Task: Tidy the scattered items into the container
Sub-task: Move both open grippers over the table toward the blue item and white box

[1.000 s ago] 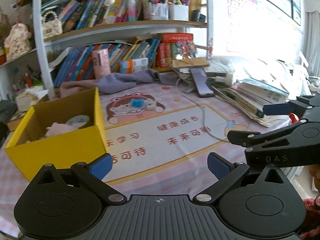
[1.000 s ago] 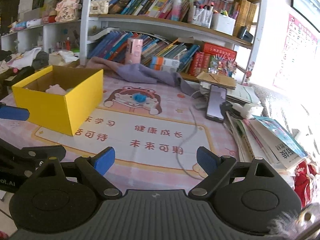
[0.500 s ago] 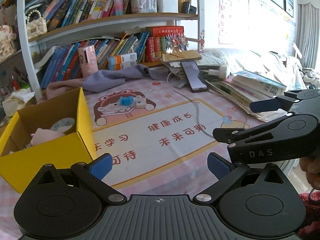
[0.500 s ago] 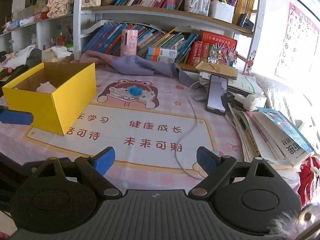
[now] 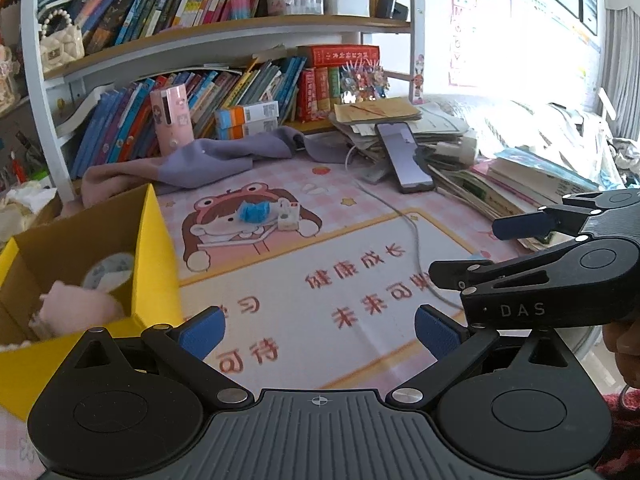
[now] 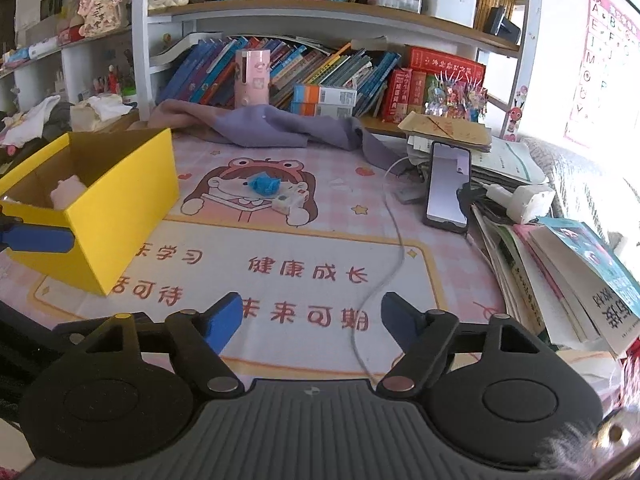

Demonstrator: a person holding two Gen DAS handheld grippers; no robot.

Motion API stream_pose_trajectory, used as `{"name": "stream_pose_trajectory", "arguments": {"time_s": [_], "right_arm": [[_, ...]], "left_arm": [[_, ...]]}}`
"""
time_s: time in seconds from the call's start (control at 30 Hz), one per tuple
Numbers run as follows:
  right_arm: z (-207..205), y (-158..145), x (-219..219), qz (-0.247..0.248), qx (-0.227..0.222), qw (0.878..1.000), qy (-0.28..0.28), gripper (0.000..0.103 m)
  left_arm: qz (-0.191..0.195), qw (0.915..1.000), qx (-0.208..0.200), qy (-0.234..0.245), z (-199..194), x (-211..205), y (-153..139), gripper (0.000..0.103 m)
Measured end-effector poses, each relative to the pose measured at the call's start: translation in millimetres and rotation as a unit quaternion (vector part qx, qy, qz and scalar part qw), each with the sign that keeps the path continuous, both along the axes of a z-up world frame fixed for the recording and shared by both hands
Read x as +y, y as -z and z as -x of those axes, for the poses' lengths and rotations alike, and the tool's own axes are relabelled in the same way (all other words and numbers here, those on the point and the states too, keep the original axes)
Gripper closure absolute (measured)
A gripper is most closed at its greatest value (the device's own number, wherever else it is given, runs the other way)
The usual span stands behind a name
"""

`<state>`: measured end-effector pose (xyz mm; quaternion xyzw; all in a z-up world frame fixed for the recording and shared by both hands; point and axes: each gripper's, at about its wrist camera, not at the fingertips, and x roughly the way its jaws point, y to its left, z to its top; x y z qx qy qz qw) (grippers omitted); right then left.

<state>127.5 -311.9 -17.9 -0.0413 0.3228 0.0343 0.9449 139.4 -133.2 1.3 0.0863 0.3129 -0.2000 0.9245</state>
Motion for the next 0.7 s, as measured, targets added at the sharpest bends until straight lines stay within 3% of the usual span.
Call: {"name": "stream_pose_trajectory", "arguments": {"time_s": [0.33, 0.7], "right_arm": [[-63.5, -2.2, -19.7, -0.001, 0.017, 1.000, -0.019, 0.030], [-128.5, 8.8, -32.4, 0.004, 0.044, 0.994, -0.103, 0.030]], "left_arm": [[0.012, 0.9986, 0.007, -0.051, -53.0, -8.3, -6.8, 0.001], [0.010, 0.9925, 0.024, -0.120, -121.3, -21.4, -14.8, 0.001]]}}
